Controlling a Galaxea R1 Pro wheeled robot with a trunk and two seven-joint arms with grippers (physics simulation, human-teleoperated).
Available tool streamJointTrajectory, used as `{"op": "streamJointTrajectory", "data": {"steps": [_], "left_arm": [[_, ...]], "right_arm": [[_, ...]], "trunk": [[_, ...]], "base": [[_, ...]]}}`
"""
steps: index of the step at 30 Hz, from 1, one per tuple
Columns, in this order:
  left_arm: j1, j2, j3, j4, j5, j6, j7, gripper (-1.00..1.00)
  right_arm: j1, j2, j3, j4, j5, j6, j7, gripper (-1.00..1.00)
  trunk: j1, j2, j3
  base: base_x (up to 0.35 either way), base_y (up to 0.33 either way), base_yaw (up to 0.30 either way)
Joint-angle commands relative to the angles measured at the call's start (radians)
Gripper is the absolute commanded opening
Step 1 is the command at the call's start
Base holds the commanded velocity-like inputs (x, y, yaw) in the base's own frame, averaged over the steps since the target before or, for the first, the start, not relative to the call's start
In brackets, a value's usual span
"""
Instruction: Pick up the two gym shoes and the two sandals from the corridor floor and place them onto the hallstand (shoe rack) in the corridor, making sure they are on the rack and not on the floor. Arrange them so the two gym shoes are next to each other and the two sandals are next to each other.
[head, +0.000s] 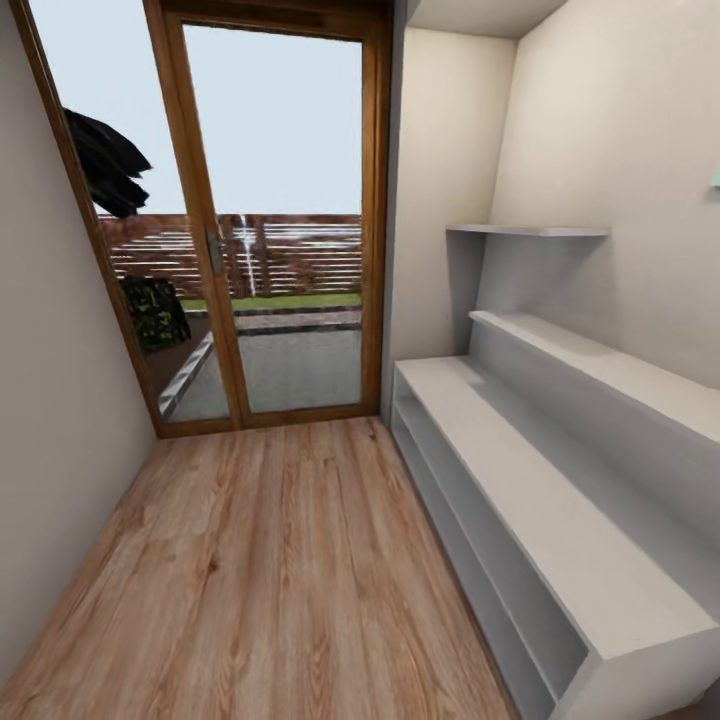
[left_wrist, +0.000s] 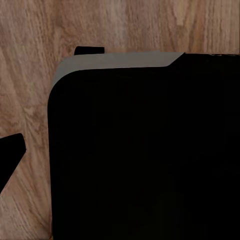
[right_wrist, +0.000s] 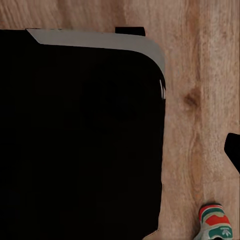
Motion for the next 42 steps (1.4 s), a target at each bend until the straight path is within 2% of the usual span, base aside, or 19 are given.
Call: {"op": "streamJointTrajectory", "data": {"steps": [1, 16, 28, 36, 38, 42], "left_arm": [[0.000, 0.000, 0.001, -0.001, 0.003, -0.002, -0.001, 1.00], [0.000, 0.000, 0.001, -0.001, 0.003, -0.002, -0.007, 1.00], [0.000, -0.005, 0.000, -0.019, 0.002, -0.006, -0.007, 1.00], [0.000, -0.002, -0.002, -0.107, -0.001, -0.063, 0.006, 1.00], [-0.001, 0.001, -0.002, -0.143, -0.001, -0.134, 0.008, 1.00], [-0.008, -0.001, -0.002, -0.180, 0.000, -0.203, 0.011, 1.00]], "right_arm": [[0.000, 0.000, 0.000, -0.001, 0.000, 0.002, 0.000, 1.00], [0.000, 0.000, 0.000, 0.000, 0.000, 0.004, 0.000, 1.00], [0.000, -0.001, 0.000, -0.002, -0.001, 0.003, 0.000, 1.00], [-0.001, -0.021, 0.000, -0.086, -0.001, 0.004, 0.001, 1.00], [-0.001, -0.043, -0.003, -0.147, -0.003, 0.004, 0.004, 1.00], [-0.001, -0.062, -0.006, -0.226, -0.005, 0.004, 0.005, 1.00]], "trunk": [[0.000, 0.000, -0.001], [0.000, 0.000, -0.001], [0.000, 0.000, 0.003], [0.000, 0.000, 0.004], [0.000, 0.000, 0.004], [0.000, 0.000, 0.004]], "base": [[0.245, 0.248, 0.000], [0.244, 0.249, -0.009], [0.233, 0.259, -0.193], [0.119, 0.194, -0.257], [0.031, 0.051, -0.263], [0.016, 0.027, -0.264]]}}
